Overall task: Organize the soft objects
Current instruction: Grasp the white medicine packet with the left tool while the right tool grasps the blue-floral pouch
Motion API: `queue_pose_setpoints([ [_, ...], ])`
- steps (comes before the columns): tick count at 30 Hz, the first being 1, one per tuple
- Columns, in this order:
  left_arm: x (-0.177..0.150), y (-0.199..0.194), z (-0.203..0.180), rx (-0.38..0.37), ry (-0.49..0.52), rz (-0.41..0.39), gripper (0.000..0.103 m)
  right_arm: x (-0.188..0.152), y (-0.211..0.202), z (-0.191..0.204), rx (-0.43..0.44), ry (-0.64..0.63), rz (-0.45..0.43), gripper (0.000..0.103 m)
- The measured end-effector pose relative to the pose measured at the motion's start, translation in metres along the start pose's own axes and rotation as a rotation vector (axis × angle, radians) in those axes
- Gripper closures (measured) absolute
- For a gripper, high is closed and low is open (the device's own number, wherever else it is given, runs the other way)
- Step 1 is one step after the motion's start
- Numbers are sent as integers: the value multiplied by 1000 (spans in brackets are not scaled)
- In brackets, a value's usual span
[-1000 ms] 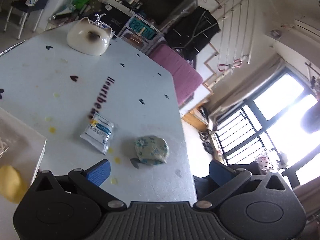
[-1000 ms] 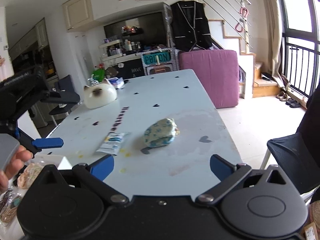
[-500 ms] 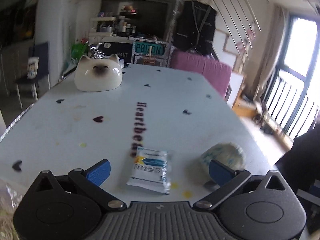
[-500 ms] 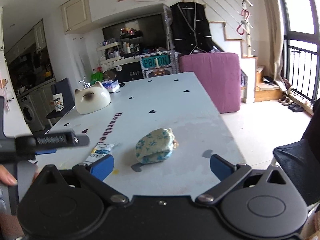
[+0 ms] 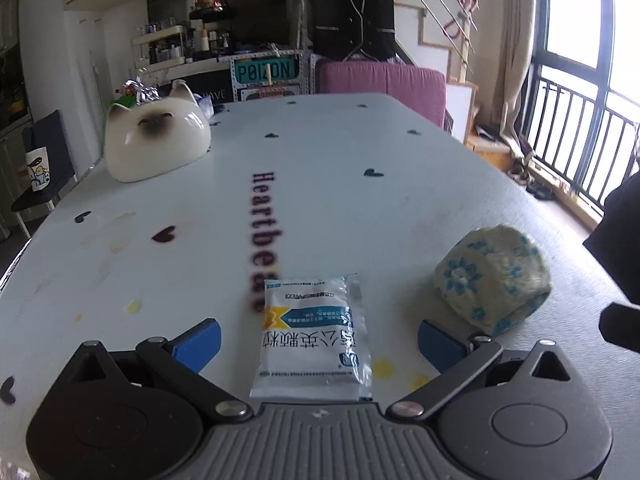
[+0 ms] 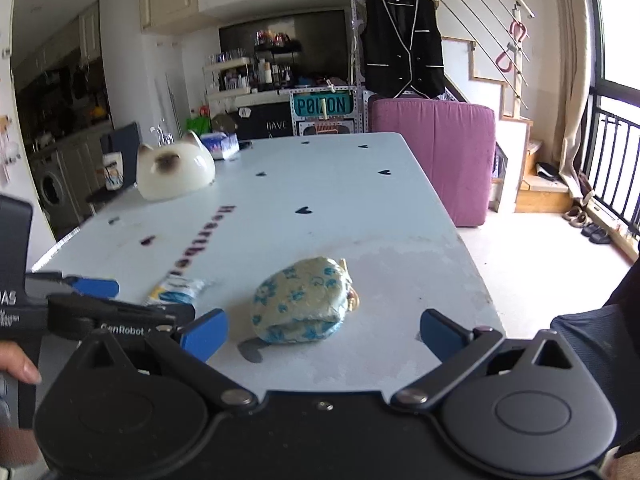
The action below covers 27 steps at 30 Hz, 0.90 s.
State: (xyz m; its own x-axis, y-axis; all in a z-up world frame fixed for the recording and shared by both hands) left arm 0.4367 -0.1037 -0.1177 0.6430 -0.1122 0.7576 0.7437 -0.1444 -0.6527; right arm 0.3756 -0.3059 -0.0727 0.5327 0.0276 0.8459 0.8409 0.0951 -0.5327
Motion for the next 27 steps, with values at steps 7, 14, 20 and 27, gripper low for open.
queue_pose_setpoints([
  [7, -10, 21, 1, -31, -10, 30, 0, 4, 20, 11, 62, -102, -43, 0],
  [14, -15, 22, 9, -20, 16, -6, 1, 2, 58, 25, 94, -222, -28, 0],
  [20, -14, 21, 24, 12, -9, -27, 4, -5, 87, 35, 28, -360, 11, 0],
  [27, -12, 22, 19, -13, 0, -32, 8, -2, 101, 40, -18, -400, -13, 3],
])
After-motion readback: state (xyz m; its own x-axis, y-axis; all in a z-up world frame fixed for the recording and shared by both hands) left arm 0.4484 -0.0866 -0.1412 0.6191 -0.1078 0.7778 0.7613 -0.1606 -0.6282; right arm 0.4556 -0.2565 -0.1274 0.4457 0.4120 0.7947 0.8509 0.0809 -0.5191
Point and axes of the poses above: each gripper's, at about its wrist camera, not at the fingertips, and y roughly the way its jaws point, z to its left, x to its top, the point moved 9 cm from there along y, roughly the way its jaws point, and after that the axes turned 3 degrees about -x, right-handed, at the moved point
